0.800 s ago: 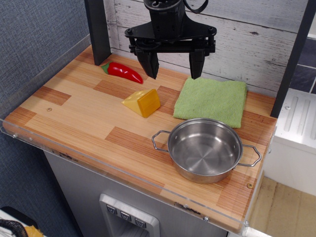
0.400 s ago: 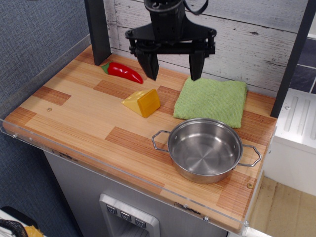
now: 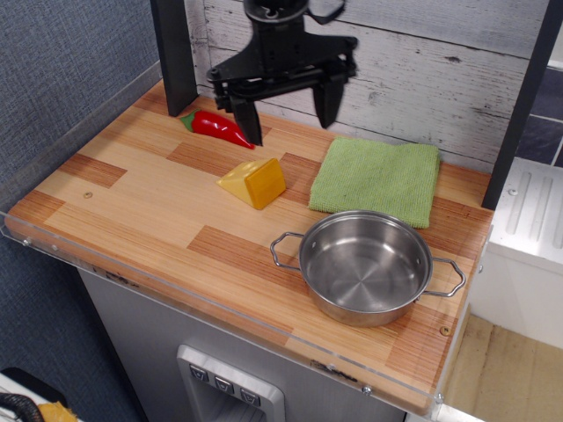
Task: Put the pepper into the pot
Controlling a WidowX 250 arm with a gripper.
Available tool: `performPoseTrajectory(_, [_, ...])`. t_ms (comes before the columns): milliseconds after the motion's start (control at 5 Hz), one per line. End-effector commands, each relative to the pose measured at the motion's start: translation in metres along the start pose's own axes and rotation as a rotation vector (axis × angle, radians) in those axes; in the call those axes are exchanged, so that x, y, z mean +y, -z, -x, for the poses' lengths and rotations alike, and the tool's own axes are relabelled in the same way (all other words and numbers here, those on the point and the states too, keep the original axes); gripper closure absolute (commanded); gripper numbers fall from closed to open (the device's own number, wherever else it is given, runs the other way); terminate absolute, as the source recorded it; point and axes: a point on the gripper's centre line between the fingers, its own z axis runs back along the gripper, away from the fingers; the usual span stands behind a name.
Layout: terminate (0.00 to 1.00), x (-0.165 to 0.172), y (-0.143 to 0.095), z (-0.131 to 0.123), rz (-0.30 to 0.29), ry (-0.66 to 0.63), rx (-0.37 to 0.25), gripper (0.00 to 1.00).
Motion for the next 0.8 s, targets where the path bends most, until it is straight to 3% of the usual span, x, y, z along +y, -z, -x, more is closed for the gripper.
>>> performPoseTrajectory(0, [0.00, 0.021, 0.006, -0.054, -0.027, -0.284, -0.110, 0.00])
performPoseTrajectory(200, [0.00, 0.037, 0.016, -0.077, -0.117, -0.467, -0.091, 0.00])
performPoseTrajectory(600, [0.00, 0.055, 0.036, -0.094, -0.126, -0.578, -0.029, 0.00])
